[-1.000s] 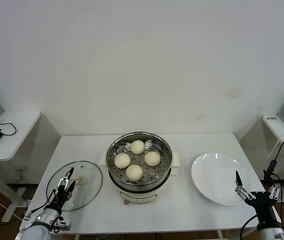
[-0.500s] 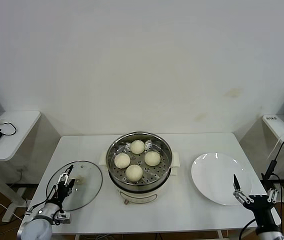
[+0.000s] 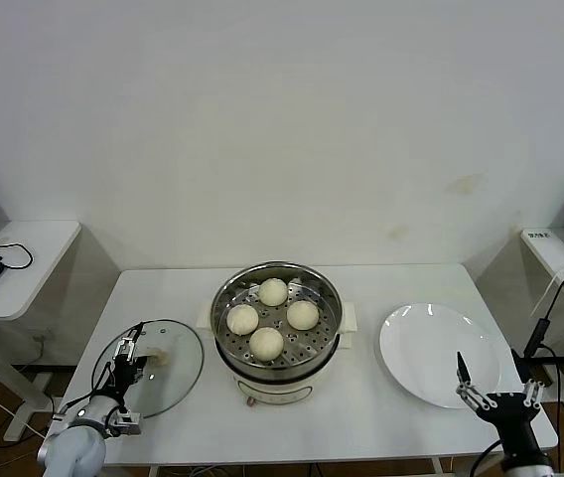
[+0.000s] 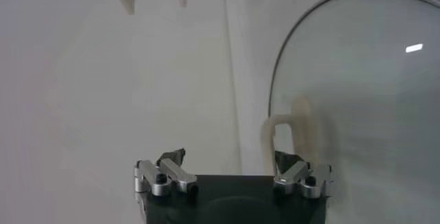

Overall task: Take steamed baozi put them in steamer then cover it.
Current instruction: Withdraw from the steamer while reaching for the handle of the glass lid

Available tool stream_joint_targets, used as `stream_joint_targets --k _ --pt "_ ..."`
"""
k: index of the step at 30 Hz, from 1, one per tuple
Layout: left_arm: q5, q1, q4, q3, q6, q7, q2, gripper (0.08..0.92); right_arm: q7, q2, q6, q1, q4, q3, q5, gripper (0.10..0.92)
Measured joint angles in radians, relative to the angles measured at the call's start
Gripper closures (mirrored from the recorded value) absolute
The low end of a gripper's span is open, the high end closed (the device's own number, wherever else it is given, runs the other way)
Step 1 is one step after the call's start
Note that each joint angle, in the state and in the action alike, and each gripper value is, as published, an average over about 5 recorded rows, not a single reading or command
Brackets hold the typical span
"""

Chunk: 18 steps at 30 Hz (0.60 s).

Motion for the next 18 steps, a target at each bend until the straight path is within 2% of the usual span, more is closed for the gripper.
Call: stream_joint_targets --k 10,18 --pt "-0.041 -0.032 0.042 0.012 -0.001 0.004 -0.001 0.198 -0.002 0.008 0.002 -0.003 -0.006 -0.009 -0.01 0.203" --pt "-0.066 -0.042 0.052 0.017 -0.007 0.017 0.003 0.416 -0.003 0.013 0.004 -0.003 -0.013 -0.021 -0.019 0.203"
